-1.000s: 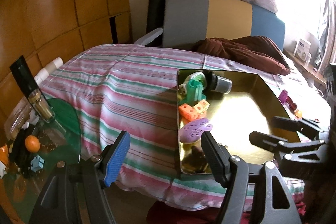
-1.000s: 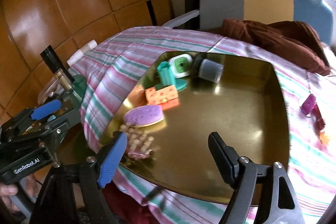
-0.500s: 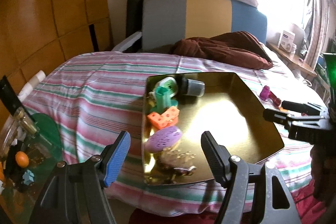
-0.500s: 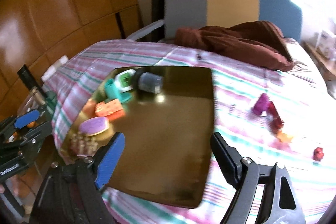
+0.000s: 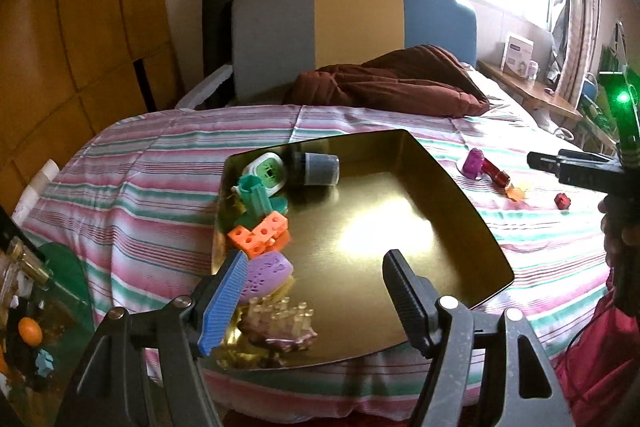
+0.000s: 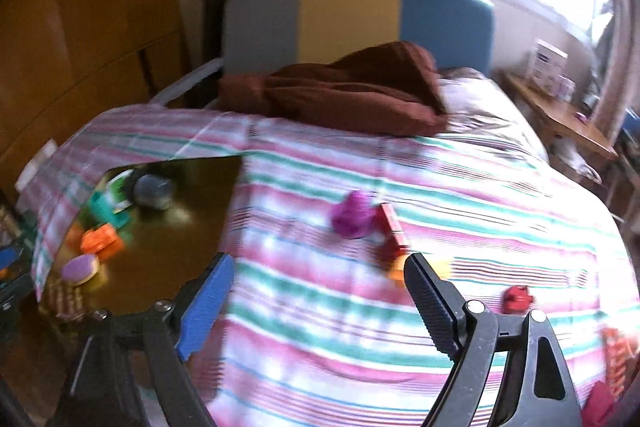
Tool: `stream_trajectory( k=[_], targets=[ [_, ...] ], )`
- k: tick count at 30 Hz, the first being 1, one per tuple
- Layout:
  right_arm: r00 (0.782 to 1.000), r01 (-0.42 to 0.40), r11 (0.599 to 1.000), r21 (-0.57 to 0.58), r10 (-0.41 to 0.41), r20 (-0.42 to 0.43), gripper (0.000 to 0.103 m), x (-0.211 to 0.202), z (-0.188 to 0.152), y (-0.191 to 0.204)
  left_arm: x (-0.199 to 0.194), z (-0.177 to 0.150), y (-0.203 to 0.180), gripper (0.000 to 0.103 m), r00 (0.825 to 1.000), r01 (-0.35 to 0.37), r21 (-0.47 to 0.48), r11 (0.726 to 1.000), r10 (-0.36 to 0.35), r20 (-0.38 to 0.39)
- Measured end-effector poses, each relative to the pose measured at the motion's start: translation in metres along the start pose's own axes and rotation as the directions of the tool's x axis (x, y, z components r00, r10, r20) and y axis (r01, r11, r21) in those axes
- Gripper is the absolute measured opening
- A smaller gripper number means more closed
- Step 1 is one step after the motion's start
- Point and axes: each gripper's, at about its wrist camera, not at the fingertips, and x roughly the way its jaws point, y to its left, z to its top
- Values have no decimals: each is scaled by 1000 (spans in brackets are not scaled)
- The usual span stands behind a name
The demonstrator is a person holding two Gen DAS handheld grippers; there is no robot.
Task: Organize rigid objects
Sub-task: 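Move both grippers back toward the purple, red and yellow toys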
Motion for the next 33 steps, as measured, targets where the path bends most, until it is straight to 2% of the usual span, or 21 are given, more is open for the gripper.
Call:
stream_trajectory(
  k=[4,9,14,19,24,28,33],
  targets=[
    [997,70,995,69,-70,7,90,7,2,-38,4,3,-9,71,1000,16,17,1000,-16,-10],
    [984,175,974,148,-176,-6,90,26,-5,-85,7,9,-21,71,999,48,44,998,-47,-13],
    [970,241,933,269,-225,-88,90,43,-22,-124,17,16,-40,71,998,62,89,994,-59,-35],
    [968,250,902,351,-227,-107,90,41,-25,-141,27,23,-62,71,994,96,123,988,-90,-59],
    [956,293,864,409,-261,-134,90,37,-29,-154,34,36,-92,71,989,146,174,974,-136,-65],
    [960,281,839,466,-237,-152,90,37,-34,-166,43,49,-118,71,983,181,209,961,-169,-77],
    [965,261,826,500,-213,-154,90,35,-36,-171,68,67,-149,71,969,235,224,946,-208,-136]
  ],
)
